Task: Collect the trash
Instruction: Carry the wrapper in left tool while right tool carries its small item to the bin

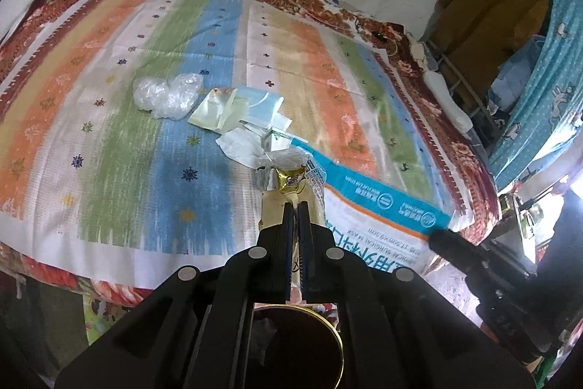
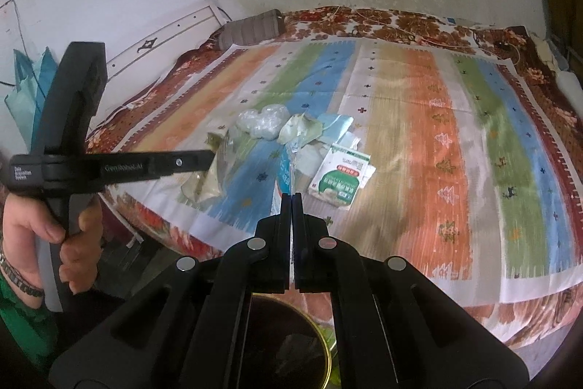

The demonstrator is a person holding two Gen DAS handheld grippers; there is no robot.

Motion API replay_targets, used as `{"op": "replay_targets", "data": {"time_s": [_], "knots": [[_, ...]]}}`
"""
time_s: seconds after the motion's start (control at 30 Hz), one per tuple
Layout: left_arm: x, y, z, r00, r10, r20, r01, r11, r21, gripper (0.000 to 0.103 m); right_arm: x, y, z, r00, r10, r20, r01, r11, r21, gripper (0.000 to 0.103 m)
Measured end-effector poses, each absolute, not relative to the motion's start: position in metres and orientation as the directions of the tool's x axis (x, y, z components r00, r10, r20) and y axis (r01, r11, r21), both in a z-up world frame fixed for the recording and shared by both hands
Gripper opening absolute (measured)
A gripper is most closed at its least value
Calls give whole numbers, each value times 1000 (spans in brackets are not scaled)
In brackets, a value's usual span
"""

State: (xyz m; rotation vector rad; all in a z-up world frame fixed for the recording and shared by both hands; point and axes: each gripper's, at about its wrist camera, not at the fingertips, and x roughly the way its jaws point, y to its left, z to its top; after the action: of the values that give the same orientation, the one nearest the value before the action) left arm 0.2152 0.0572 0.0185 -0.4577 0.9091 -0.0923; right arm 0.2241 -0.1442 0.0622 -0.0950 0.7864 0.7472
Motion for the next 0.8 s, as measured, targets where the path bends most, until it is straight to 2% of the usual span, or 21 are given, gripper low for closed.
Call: {"op": "replay_targets", "data": {"time_s": [0.3, 0.8], "knots": [[188, 38, 25, 630, -304, -714, -59, 899, -435, 2, 192, -157, 67, 468, 600, -648, -662, 724, 192, 0], [139, 25, 16, 640, -322, -698, -52, 888, -457, 2, 130, -192, 56, 432, 647, -628, -685, 688, 238, 0]]}}
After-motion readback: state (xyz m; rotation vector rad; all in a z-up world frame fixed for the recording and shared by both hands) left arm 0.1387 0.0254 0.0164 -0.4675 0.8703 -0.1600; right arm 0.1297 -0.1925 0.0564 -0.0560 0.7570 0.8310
